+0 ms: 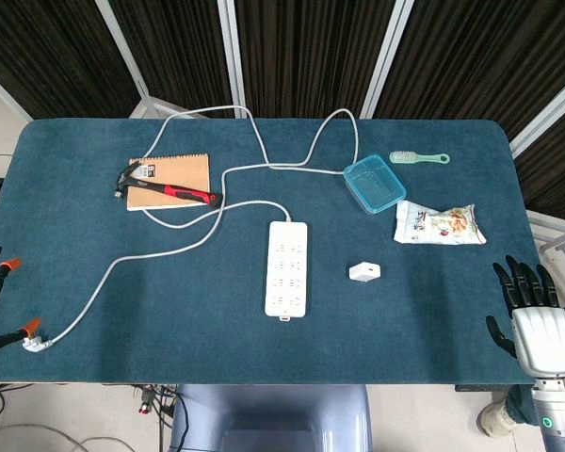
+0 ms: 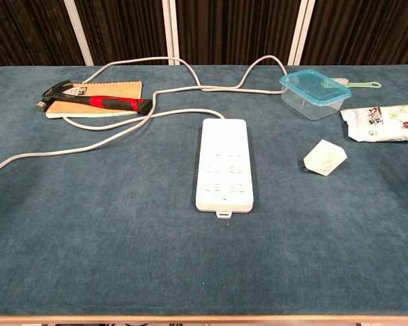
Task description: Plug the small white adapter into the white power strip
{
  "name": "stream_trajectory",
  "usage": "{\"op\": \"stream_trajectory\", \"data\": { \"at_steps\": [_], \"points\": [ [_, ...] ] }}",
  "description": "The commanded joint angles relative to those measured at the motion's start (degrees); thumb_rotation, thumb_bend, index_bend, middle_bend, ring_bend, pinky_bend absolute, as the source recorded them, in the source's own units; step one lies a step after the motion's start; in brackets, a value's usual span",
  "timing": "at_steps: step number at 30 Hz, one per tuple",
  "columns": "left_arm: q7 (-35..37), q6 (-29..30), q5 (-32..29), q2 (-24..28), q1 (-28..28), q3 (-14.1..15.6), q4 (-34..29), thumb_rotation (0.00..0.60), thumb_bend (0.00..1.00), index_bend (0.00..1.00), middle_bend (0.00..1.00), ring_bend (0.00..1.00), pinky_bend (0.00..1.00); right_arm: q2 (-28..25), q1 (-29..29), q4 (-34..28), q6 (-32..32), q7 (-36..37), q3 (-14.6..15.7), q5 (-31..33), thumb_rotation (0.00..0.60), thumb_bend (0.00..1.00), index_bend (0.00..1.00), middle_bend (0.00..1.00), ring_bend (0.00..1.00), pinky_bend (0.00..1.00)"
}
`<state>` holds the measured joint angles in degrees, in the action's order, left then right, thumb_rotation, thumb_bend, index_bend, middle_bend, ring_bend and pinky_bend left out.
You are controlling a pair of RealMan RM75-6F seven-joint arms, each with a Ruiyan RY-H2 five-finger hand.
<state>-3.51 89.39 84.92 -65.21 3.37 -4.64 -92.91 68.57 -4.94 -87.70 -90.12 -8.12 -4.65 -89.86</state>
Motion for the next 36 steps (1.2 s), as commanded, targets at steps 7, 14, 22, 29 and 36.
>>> {"op": "stream_trajectory", "data": {
  "at_steps": [7, 14, 22, 29, 36],
  "points": [
    [-0.55, 0.73, 1.39, 0.12, -0.1, 0.41, -0.37, 0.6, 0.07, 0.17, 0.0, 0.0, 0.0, 0.1, -0.17, 0.29, 0.24, -0.27, 0.26, -0.54, 0.6, 0.4, 0.0, 0.02, 0.08, 0.0],
    [-0.51, 1.73, 1.76, -0.23, -0.47, 0.39, -0.12, 0.6, 0.07, 0.17, 0.0, 0.0, 0.0, -0.77, -0.16, -0.98, 0.78, 2.39, 0.11, 0.17, 0.6, 0.4, 0.0, 0.02, 0.08, 0.0],
    [0.13, 1.57, 1.43, -0.02, -0.46, 0.26, 0.05, 0.6, 0.07, 0.17, 0.0, 0.0, 0.0, -0.7, 0.11, -1.92, 1.07, 2.52, -0.12, 1.36, 0.6, 0.4, 0.0, 0.02, 0.08, 0.0],
    [-0.11, 1.96, 1.65, -0.11, -0.64, 0.31, -0.12, 0.6, 0.07, 0.17, 0.0, 0.0, 0.0, -1.01, -0.28, -2.64, 2.88, 4.1, 0.45, 1.59, 0.6, 0.4, 0.0, 0.02, 0.08, 0.0],
    [1.13, 3.34, 1.75, -0.3, -0.94, -0.34, 0.52, 0.6, 0.07, 0.17, 0.0, 0.0, 0.0, -5.85, -3.24, -7.31, 10.72, 11.02, 1.49, 2.35, 0.6, 0.33, 0.0, 0.02, 0.06, 0.0]
  ]
}}
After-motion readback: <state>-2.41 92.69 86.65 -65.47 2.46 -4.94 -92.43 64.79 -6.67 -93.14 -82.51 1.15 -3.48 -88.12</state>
